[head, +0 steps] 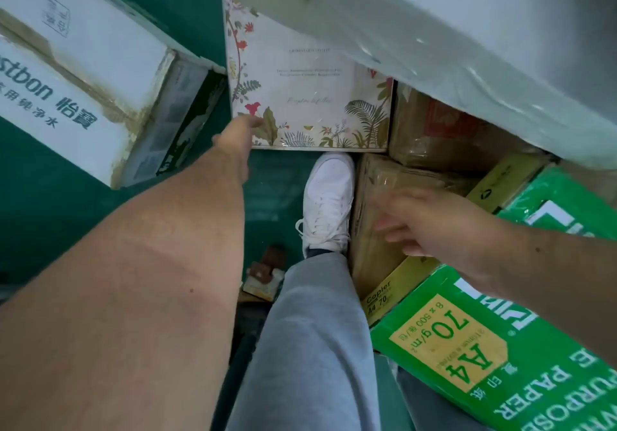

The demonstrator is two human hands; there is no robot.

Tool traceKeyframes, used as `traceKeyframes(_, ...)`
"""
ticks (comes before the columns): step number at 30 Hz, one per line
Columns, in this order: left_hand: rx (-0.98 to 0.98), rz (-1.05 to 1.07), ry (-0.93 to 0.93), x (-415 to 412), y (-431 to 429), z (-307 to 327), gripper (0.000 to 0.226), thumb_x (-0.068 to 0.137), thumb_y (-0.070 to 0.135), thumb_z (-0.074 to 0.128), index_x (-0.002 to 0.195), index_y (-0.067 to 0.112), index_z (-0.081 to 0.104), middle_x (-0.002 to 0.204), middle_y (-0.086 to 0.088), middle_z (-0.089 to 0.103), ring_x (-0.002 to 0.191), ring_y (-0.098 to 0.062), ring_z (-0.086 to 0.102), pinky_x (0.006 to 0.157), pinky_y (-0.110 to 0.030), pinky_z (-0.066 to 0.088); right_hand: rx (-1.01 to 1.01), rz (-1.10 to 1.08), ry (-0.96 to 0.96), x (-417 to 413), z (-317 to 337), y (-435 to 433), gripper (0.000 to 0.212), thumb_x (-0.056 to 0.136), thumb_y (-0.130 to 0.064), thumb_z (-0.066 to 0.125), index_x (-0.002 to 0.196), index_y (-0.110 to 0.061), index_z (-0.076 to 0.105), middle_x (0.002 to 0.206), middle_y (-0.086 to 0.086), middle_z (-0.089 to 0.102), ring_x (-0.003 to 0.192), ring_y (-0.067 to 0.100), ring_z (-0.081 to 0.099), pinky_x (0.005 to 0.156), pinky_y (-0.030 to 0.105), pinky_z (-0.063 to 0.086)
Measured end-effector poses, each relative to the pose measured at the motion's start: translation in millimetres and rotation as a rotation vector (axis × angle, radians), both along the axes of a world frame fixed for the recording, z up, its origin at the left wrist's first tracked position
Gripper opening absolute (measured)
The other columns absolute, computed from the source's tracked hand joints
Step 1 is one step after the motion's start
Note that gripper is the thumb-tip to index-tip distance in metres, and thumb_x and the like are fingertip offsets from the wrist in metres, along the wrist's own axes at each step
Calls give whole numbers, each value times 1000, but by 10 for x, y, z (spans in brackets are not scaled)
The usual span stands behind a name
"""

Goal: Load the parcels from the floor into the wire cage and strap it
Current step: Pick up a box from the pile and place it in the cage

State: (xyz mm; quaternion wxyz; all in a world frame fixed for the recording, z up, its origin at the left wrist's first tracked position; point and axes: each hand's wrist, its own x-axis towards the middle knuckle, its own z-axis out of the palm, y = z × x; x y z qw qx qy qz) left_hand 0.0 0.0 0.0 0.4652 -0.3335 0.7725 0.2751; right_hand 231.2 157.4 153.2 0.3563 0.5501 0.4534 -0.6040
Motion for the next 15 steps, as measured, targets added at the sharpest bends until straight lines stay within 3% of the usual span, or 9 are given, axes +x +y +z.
traceKeyframes(3, 109, 33, -1, -1, -50, 89, 68, 79, 47, 72, 142, 29, 55, 140, 9, 47, 127, -24, 48, 111, -46, 42, 2, 11, 20, 37, -19, 46, 22, 103, -34, 53, 118, -30, 69, 101, -6, 76, 99, 13, 70, 96, 35, 54)
traceKeyframes(5, 161, 18, -32, -38, -184, 54, 83, 68, 54, 81, 144, 30, 55, 153, 4, 48, 137, -27, 47, 113, -48, 39, 12, 42, 38, 36, -11, 61, 22, 102, -33, 52, 111, -29, 71, 102, -4, 76, 99, 16, 71, 95, 33, 55)
traceKeyframes(7, 137, 15, -24, -69, -265, 48, 115, 45, 61, 94, 148, 34, 50, 157, 2, 46, 140, -29, 47, 114, -53, 37, 44, 53, 39, 7, -7, 53, 23, 102, -32, 51, 109, -26, 73, 105, 1, 77, 101, 21, 72, 93, 37, 55)
traceKeyframes(8, 155, 71, -7, -71, -289, 58, 118, 40, 60, 96, 146, 34, 52, 156, 2, 48, 140, -29, 48, 116, -53, 36, 52, 54, 30, -14, 12, 50, 24, 102, -32, 51, 109, -25, 72, 106, 4, 77, 102, 23, 72, 93, 41, 56)
traceKeyframes(10, 193, 126, 24, -54, -315, 141, 100, 49, 53, 91, 140, 30, 59, 148, 2, 56, 136, -27, 51, 117, -46, 37, 70, 68, 22, -22, 14, 35, 24, 103, -31, 50, 111, -24, 71, 109, 7, 76, 103, 26, 72, 90, 41, 57)
traceKeyframes(13, 169, 64, 30, -36, -316, 328, 102, 45, 56, 93, 136, 29, 58, 127, 1, 70, 112, -24, 68, 87, -39, 56, 110, 79, 35, -43, 72, 19, 21, 103, -27, 51, 112, -25, 70, 108, 7, 76, 96, 21, 73, 68, 19, 56)
traceKeyframes(15, 212, 13, 42, 1, -241, 505, 83, 58, 53, 94, 130, 27, 63, 115, 1, 77, 104, -21, 74, 85, -39, 58, 128, 88, 51, -25, 144, 40, 19, 103, -24, 53, 111, -21, 69, 104, 7, 75, 87, 11, 73, 68, 19, 57)
